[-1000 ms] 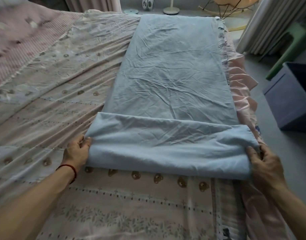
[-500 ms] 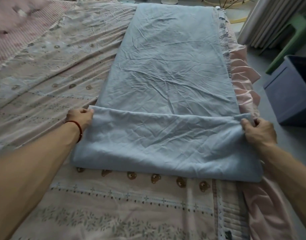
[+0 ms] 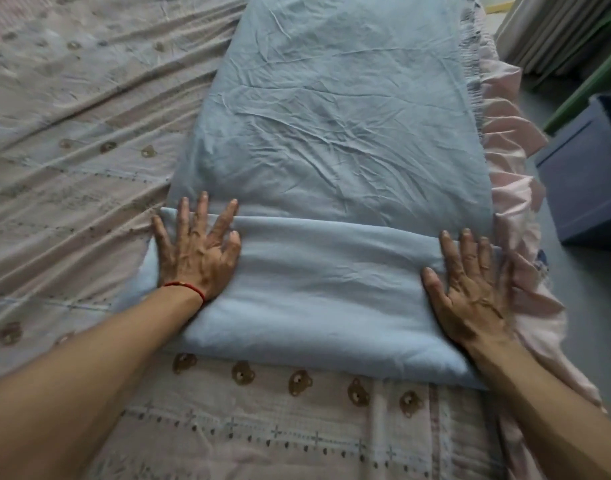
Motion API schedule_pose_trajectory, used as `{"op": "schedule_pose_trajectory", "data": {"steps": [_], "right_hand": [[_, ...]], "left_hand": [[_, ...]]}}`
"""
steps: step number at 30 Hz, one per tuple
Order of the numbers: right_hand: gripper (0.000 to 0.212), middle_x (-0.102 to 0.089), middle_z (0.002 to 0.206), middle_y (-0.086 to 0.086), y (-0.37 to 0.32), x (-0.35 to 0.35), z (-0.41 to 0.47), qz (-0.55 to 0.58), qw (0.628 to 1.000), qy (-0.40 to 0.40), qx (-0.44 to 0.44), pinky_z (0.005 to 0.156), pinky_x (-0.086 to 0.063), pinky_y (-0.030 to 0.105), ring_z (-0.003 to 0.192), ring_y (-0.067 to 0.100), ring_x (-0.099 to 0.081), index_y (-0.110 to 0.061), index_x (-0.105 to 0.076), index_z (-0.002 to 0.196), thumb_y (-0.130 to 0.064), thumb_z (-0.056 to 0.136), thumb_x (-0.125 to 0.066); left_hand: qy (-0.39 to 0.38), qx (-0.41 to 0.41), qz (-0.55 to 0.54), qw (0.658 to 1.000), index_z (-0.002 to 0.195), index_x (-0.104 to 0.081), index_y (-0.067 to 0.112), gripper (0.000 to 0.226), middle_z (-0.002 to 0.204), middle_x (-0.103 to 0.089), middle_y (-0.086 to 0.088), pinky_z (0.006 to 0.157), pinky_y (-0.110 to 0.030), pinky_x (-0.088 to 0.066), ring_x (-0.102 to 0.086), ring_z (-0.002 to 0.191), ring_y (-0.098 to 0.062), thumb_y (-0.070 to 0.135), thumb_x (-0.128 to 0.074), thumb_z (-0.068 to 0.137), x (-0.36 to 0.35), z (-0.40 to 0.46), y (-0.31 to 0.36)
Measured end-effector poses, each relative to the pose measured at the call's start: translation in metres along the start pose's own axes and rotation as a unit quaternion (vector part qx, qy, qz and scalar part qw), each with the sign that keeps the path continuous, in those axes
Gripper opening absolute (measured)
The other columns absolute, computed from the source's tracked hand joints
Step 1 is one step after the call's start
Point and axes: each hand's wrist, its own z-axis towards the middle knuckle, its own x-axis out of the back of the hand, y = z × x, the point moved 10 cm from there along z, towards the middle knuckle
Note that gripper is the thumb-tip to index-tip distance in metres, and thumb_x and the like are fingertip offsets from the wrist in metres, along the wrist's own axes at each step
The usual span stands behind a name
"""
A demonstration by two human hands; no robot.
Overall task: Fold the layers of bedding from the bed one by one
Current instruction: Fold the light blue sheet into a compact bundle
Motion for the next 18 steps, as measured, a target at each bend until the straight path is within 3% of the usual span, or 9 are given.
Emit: {"op": "schedule_pose_trajectory", "data": {"steps": [4,13,18], "right_hand": [[0.074,-0.005,0.172,0.000,-0.004,-0.004,-0.002,0.001,1.000,0.028,0.005,0.126,0.003,0.050,0.158,0.024,0.001,-0.036,-0.010,0.162,-0.062,0.094,-0.022],[0.080,-0.015,0.170,0.008,-0.011,-0.008,0.000,0.005,0.997,0.081,0.001,0.122,-0.014,0.059,0.156,0.034,-0.013,-0.023,-0.023,0.162,-0.052,0.089,-0.036],[0.081,-0.013,0.170,0.008,-0.008,-0.009,0.004,0.040,0.997,0.068,0.011,0.121,-0.014,0.060,0.157,0.034,-0.012,-0.026,-0.022,0.162,-0.055,0.089,-0.036]], "left_hand": [[0.036,-0.019,0.022,0.999,0.157,-0.016,0.047,0.062,0.169,-0.013,-0.001,0.117,-0.069,-0.005,-0.009,0.155,-0.028,0.049,-0.025,0.096,-0.001,-0.001,-0.002],[0.070,-0.027,0.032,0.997,0.158,-0.022,0.039,0.063,0.169,-0.011,-0.002,0.119,-0.065,-0.004,-0.009,0.155,-0.028,0.043,-0.030,0.095,0.006,-0.002,-0.001],[-0.008,0.007,0.085,0.996,0.159,-0.018,0.039,0.066,0.169,-0.012,-0.004,0.117,-0.068,-0.001,-0.010,0.155,-0.032,0.046,-0.025,0.094,0.000,0.001,0.005]]}}
